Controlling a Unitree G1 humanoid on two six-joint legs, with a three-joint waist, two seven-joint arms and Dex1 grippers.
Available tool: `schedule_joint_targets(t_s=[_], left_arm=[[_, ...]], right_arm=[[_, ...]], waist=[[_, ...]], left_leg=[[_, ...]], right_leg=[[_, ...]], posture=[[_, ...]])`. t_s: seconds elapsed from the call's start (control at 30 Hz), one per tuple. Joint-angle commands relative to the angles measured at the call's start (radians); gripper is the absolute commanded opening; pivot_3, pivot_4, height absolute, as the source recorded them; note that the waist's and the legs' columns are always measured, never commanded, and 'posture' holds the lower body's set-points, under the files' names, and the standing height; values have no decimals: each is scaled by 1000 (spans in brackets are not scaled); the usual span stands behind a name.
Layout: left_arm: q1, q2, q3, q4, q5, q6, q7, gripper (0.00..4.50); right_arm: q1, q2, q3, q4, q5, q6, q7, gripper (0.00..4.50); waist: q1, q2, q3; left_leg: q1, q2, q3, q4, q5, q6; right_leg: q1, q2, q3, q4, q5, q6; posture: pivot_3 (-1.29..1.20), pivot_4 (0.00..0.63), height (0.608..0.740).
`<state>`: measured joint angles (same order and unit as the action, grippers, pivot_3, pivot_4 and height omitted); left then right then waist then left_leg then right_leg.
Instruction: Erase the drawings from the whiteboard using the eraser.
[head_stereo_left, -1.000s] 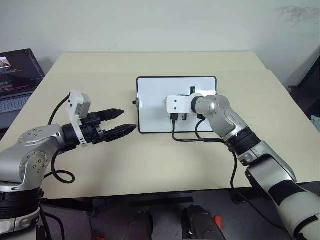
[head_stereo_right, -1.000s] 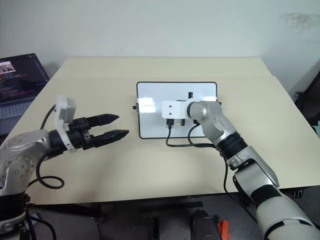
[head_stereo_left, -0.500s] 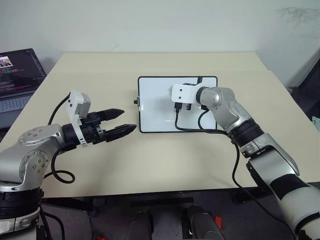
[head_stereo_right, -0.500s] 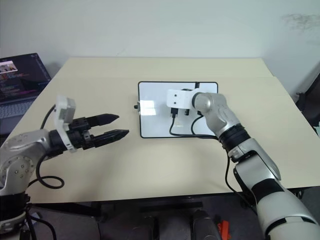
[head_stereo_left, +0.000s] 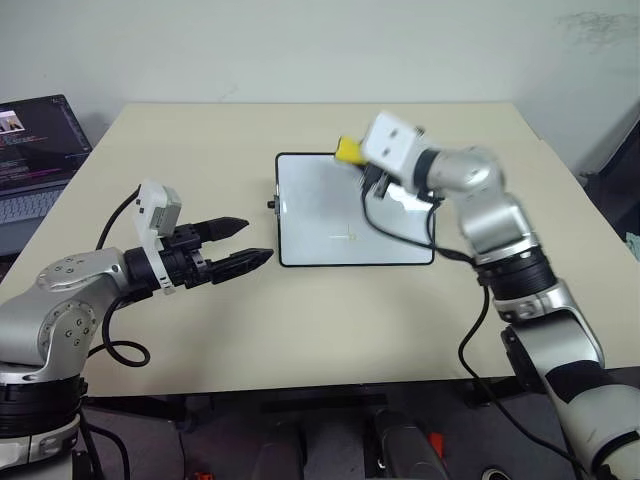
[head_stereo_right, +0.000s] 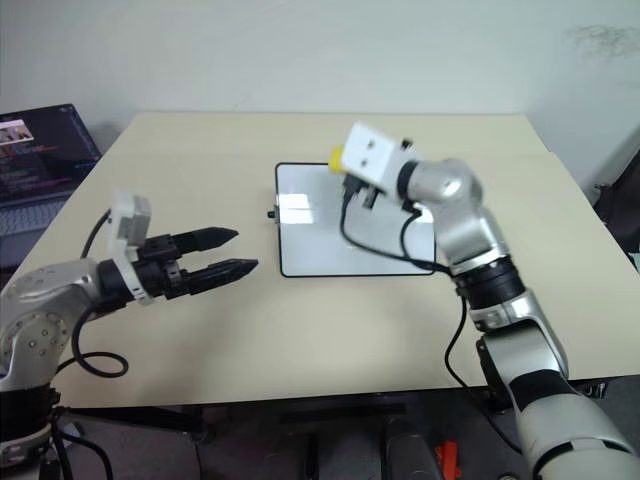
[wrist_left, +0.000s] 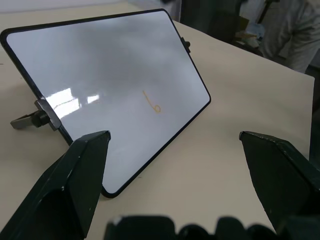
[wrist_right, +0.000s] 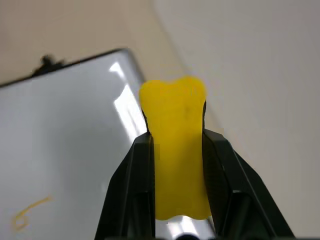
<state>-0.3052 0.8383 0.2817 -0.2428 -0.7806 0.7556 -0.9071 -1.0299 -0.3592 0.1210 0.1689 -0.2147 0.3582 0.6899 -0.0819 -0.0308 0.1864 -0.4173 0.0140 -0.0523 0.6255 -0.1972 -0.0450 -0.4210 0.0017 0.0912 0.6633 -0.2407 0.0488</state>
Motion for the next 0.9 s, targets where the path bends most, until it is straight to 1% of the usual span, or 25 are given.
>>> schedule_joint_targets(t_s=[0.03, 0.13, 0.2, 0.23, 0.4, 0.5, 0.7, 0.8, 0.9], left_arm=[[-5, 14, 34, -21, -7, -16, -6, 4500], [-10, 12, 25, -15, -1, -21, -12, 4500], [-16, 13, 17, -5, 4, -25, -21, 4500], [-20, 14, 15, -1, 6, -26, -25, 4500], [-23, 31, -10, 12, 29, -30, -62, 4500], [-8, 41, -16, 17, 41, -30, -85, 4500], [17, 62, -12, 24, 62, -37, -118, 4500], [18, 57, -10, 25, 62, -35, -118, 4500], [28, 52, -18, 25, 67, -37, -117, 4500]], right_arm=[[59, -17, -179, -42, 84, 8, -129, 961], [110, 7, -308, -92, 210, 79, -167, 961], [171, 13, -410, -144, 322, 111, -165, 961], [197, 11, -443, -159, 353, 124, -176, 961], [346, -7, -526, -197, 406, 109, -246, 961], [445, -9, -526, -234, 418, 109, -270, 961], [564, -26, -517, -290, 424, 112, -317, 961], [611, -36, -519, -323, 436, 131, -326, 961], [620, -45, -512, -332, 444, 135, -339, 961]], waist=[[4, 0, 0], [3, 0, 0], [1, 0, 0], [1, 0, 0], [-2, 0, 0], [-3, 0, 0], [-5, 1, 1], [-3, 1, 1], [-4, 1, 1]], left_leg=[[0, 0, 0, 0, 0, 0], [0, -1, 2, 1, 0, 0], [0, -1, 3, 1, 0, 0], [0, 0, 2, 0, 0, 0], [0, 0, 3, -1, 0, 0], [1, 0, 3, -1, 0, 0], [2, 0, 5, 0, 0, 0], [1, 0, 5, 0, 0, 0], [1, 0, 5, 0, 0, 0]], right_leg=[[0, 0, 0, 0, 0, 0], [1, 0, 2, 0, -2, -4], [0, 0, 3, 0, -1, -2], [0, 0, 3, 0, -1, -1], [0, 0, 3, 0, 0, 0], [0, 0, 3, 0, -1, -1], [0, 0, 6, 0, -3, -4], [0, 0, 5, 0, -3, -4], [0, 0, 6, -1, -3, -4]], posture=[[0, 150, 740], [0, 150, 740], [0, 150, 740], [0, 150, 740], [0, 150, 740], [0, 150, 740], [0, 150, 740], [0, 150, 740], [0, 150, 740]])
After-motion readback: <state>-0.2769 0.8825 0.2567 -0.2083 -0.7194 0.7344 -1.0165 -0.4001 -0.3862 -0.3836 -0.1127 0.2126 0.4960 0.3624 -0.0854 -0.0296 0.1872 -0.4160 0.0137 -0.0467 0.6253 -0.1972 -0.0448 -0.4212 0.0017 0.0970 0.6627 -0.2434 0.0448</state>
